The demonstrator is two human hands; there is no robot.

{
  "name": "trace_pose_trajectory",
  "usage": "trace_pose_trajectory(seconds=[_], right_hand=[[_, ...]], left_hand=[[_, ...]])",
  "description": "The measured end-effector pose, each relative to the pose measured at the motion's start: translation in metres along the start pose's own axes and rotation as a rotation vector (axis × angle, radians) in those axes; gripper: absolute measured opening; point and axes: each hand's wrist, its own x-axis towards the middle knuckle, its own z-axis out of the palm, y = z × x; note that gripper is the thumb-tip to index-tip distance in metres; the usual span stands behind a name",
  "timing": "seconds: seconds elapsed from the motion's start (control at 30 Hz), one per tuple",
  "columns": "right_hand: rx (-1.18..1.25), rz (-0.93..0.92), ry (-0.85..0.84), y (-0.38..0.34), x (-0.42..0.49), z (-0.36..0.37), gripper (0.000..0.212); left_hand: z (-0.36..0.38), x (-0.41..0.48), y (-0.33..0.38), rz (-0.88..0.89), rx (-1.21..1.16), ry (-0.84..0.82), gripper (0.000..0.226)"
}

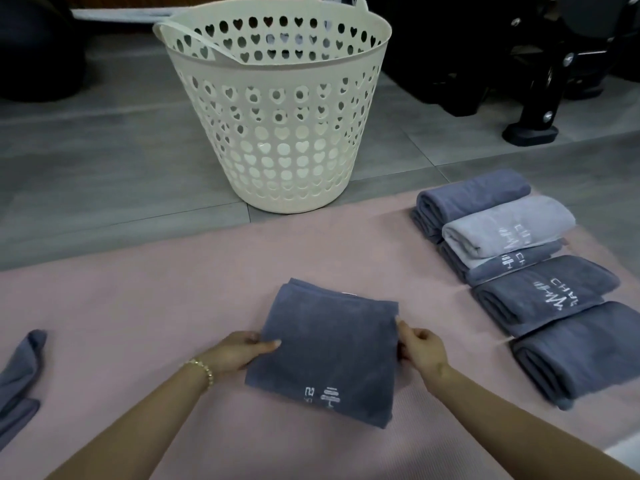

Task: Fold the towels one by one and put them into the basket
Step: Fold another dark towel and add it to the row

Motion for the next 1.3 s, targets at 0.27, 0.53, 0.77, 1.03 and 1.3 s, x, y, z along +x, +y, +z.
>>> trace_pose_trajectory(seconds=[0.27, 0.53, 0.77, 1.03, 1.3], right_hand=[[-0.181, -0.142, -0.142, 0.011, -0.04, 0.018, 0.038], [-0.093, -0.427, -0.131, -0.007, -0.045, -0.001, 0.018], [-0.654, -0.795, 0.014, 0.032, -0.042, -0.001, 0.05], [-1.214, -1.07, -0.55, 0.049, -0.043, 0.001, 0.07], [-1.194, -1.034, -0.52, 0.033, -0.043, 0.006, 0.104]], left_hand=[[0.04, -0.01, 0.034, -0.06, -0.154, 0.068, 0.051], [0.058, -0.026, -0.002, 0.147, -0.448, 0.255, 0.043], [0.066, -0.022, -0.059, 0.715, 0.807, 0.622, 0.065], [0.079, -0.008, -0.053, 0.494, 1.292, 0.24, 0.102], [0.082, -0.01, -0.011, 0.406, 1.542, 0.042, 0.062]])
